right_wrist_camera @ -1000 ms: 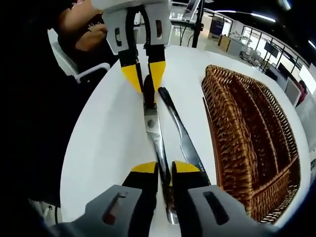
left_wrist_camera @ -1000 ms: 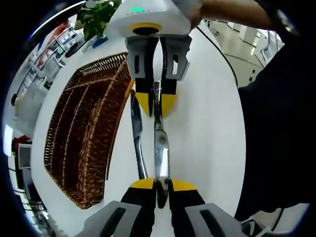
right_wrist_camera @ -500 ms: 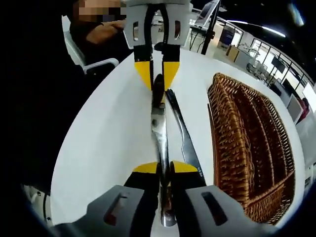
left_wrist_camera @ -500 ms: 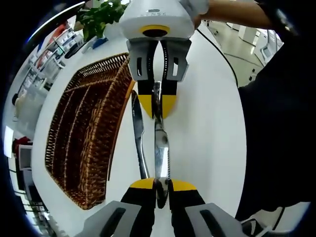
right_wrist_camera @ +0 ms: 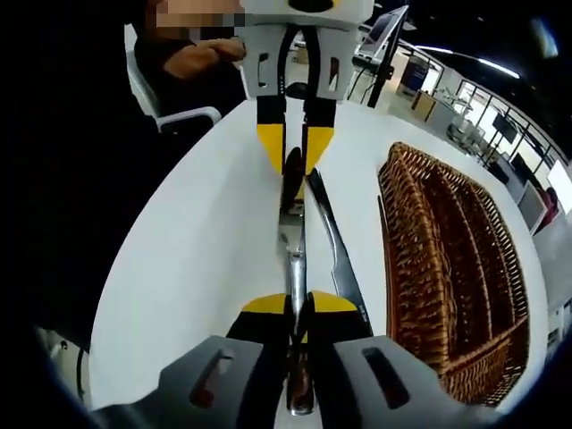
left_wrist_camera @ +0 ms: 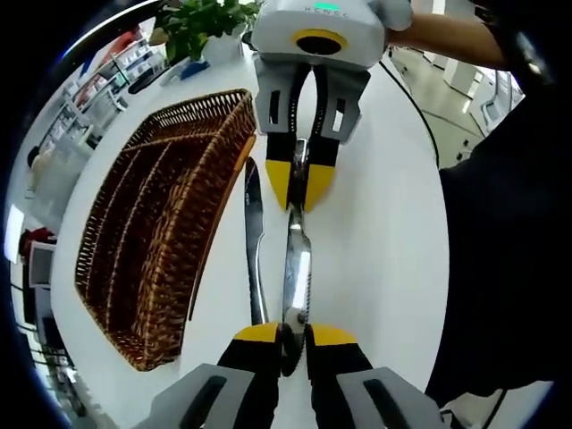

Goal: Arrange the knives, forks, and spoons in their matching storage slots by inserting each utensil handle-first until every utensil is classified and aligned in the correct compartment

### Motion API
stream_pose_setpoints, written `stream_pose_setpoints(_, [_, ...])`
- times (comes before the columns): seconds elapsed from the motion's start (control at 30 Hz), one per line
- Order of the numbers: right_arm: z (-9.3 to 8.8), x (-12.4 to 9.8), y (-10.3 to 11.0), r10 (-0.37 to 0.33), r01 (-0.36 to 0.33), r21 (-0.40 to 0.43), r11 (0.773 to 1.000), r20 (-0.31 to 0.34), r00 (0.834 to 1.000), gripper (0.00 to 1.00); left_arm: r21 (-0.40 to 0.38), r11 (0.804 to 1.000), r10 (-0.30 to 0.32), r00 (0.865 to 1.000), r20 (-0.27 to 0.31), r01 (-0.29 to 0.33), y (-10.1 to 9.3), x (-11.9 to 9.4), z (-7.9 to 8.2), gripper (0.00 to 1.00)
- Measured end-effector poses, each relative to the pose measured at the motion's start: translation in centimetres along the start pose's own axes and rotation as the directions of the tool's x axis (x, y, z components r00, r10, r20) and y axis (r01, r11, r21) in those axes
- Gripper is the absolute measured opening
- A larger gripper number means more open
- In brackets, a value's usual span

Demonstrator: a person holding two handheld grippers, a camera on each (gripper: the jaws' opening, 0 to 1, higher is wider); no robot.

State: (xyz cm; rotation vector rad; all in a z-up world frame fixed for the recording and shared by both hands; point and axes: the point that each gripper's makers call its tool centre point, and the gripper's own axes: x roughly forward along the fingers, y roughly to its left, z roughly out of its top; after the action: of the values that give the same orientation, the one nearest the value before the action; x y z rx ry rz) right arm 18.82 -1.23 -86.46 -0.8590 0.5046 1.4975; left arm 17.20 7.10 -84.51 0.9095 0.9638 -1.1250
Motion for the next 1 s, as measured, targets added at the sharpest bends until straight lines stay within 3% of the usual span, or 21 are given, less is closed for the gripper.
stream_pose_setpoints(0.27, [0.1, -0.6, 0.4, -0.003, 0.003, 0.019, 1.000, -0.005, 1.000, 0.04, -0.046, 0.999, 0.007, 0.996, 0.083, -0.003, 0.2, -0.5, 0.6, 0.20])
stream_pose_setpoints(0.47, [0.3, -1.1, 0.2, -0.018, 0.018, 0.042, 0.999, -0.003, 1.000, 0.04, -0.082, 0.997, 0.014, 0.985, 0.172, 0.000, 0.1, -1.5, 1.3, 0.34])
stream_pose_setpoints(0.57, [0.5, -1.4, 0.2, -0.029, 0.029, 0.045, 0.999, -0.002, 1.000, 0.05, -0.101, 0.994, 0.048, 0.975, 0.217, -0.027, 0.4, -2.2, 1.6, 0.42])
stream_pose_setpoints(0.73, [1.2, -2.1, 0.2, -0.040, 0.040, 0.045, 0.998, 0.000, 0.999, 0.05, -0.152, 0.986, 0.115, 0.945, 0.307, -0.070, 1.2, -3.6, 2.1, 0.55])
stream_pose_setpoints(1.0, [1.9, -3.0, -0.7, -0.069, 0.069, 0.042, 0.997, -0.004, 0.998, 0.05, -0.318, 0.940, 0.259, 0.865, 0.429, -0.123, 3.0, -5.9, 1.8, 0.71])
